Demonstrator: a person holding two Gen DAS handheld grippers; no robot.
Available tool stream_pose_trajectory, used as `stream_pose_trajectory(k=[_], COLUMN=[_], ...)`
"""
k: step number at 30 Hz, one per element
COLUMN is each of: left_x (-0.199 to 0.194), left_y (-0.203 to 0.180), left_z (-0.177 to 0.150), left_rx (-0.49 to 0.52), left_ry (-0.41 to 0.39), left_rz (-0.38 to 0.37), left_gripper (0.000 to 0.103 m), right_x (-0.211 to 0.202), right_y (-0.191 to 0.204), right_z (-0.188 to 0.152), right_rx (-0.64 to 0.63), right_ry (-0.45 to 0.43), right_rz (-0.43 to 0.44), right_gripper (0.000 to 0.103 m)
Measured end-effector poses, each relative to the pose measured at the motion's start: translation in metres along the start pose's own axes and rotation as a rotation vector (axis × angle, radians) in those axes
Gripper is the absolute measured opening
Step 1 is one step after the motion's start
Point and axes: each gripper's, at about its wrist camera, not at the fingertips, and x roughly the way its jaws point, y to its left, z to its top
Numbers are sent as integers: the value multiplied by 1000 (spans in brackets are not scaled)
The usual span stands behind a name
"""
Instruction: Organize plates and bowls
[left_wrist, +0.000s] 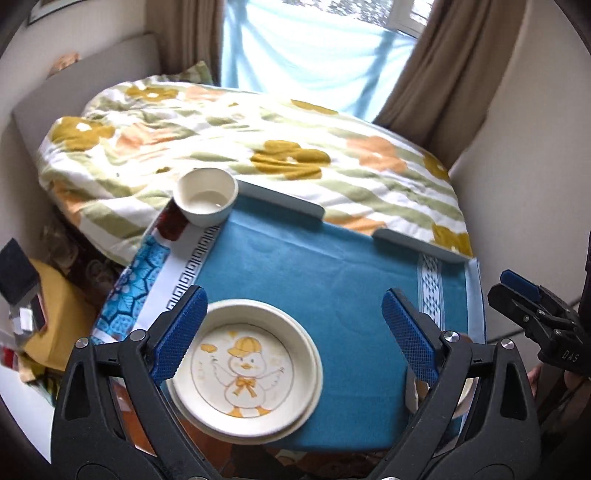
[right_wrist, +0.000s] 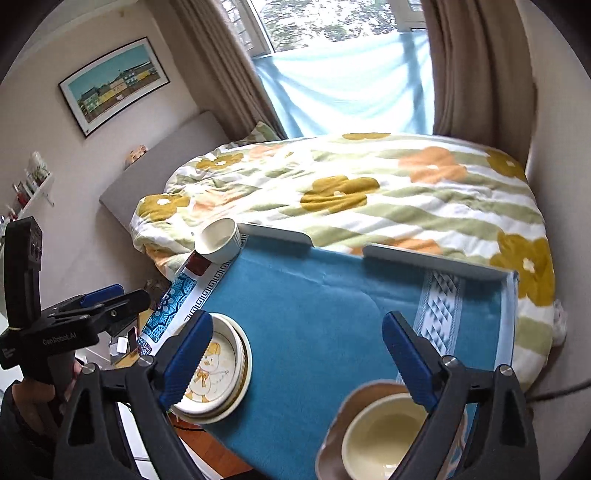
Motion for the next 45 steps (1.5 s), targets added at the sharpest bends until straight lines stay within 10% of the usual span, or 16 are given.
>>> stream_pose_trajectory(k=[10, 17, 22, 34, 45], left_x=[69, 174, 228, 263, 247], left_y=[125, 172, 188, 202, 182], left_z=[71, 84, 86, 90, 94], left_rx=[-197, -273, -296, -303, -204], left_ry=[-1, 134, 207, 225, 195], left_rz=[-11, -61, -90, -38, -1], left_gripper=[93, 66, 47, 21, 20], right_x=[145, 283, 343, 387, 372], right_y=[74, 84, 76, 83, 82], right_z=[105, 107, 97, 87, 84], right_rx=[-75, 5, 136, 125, 138], right_ry=[133, 307, 381, 412, 364], right_rz=[42, 101, 160, 174, 158], right_gripper=[91, 90, 60, 17, 16])
